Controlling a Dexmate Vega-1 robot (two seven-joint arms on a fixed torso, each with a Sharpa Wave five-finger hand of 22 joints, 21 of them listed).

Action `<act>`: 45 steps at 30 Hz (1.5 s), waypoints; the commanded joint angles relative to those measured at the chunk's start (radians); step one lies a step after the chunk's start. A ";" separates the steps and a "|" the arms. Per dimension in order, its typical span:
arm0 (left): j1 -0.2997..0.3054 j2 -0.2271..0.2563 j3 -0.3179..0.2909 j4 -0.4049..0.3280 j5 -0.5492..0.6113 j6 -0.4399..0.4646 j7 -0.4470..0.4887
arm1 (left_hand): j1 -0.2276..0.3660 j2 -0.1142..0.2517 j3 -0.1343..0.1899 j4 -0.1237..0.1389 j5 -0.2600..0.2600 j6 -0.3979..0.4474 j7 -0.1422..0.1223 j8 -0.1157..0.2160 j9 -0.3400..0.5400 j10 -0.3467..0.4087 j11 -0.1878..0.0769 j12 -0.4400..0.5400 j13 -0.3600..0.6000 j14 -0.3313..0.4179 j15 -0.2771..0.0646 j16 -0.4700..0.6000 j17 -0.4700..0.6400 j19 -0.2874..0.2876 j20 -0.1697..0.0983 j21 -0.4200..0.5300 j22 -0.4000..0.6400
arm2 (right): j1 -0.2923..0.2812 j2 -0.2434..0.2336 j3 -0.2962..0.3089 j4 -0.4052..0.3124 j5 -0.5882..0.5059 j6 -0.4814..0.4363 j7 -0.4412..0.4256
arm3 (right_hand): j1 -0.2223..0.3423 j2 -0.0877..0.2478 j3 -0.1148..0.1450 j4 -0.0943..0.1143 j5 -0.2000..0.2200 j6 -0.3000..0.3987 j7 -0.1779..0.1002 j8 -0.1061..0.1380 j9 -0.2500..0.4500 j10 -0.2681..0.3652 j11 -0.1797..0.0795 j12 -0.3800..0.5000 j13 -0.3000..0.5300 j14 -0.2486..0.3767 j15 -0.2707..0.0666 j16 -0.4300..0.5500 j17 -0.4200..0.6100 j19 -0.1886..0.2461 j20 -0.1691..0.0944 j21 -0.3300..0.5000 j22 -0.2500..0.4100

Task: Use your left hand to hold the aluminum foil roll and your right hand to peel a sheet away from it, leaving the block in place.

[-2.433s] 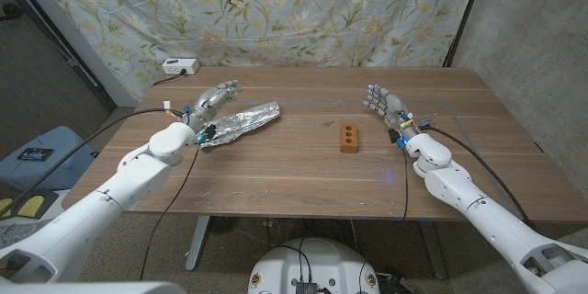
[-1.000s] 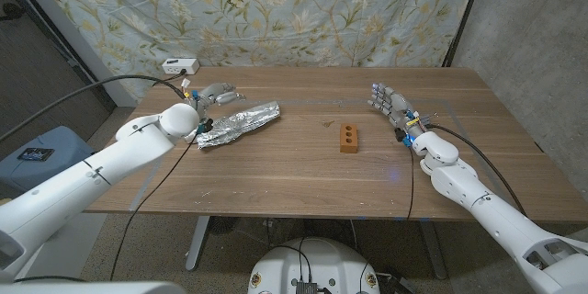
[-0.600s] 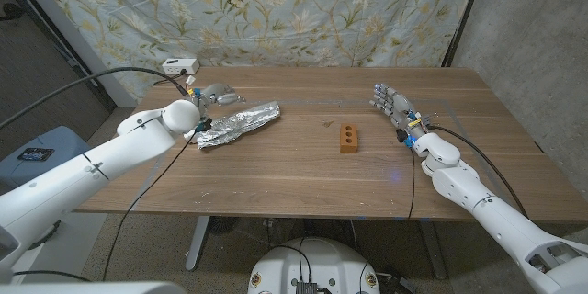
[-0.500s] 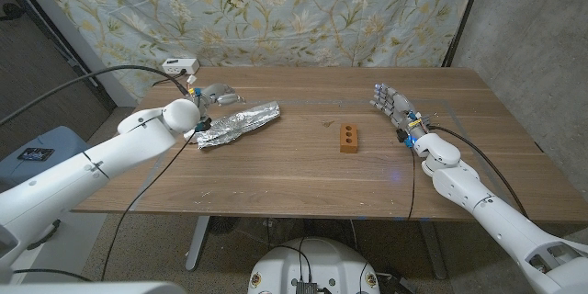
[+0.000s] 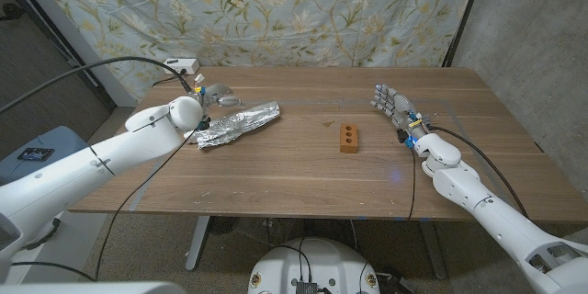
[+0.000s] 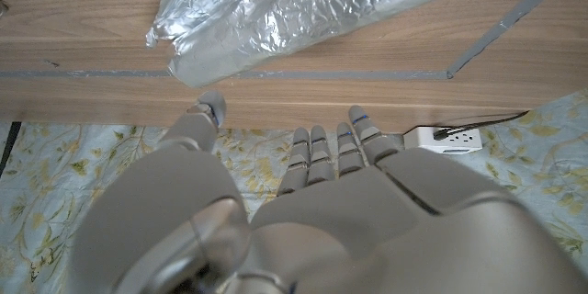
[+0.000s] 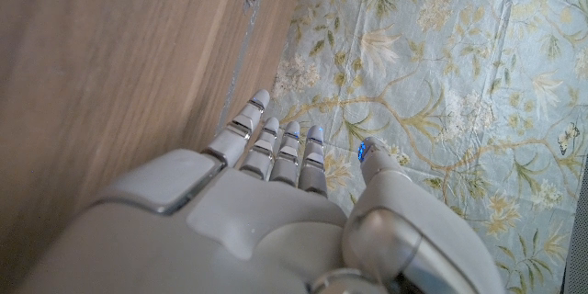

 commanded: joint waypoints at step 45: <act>-0.073 -0.072 0.196 -0.028 0.344 0.232 -0.141 | 0.002 -0.033 -0.074 0.022 -0.028 -0.033 -0.003 -0.020 0.002 0.048 0.009 0.034 0.044 0.050 0.006 0.014 0.014 0.026 0.020 0.000 0.007 | -0.018 -0.032 0.014 -0.026 0.015 -0.036 0.002 | 0.002 0.006 -0.001 -0.006 -0.001 -0.002 0.004 0.002 0.004 -0.006 0.007 0.002 0.001 -0.012 0.010 0.010 0.003 0.007 -0.009 -0.014 0.006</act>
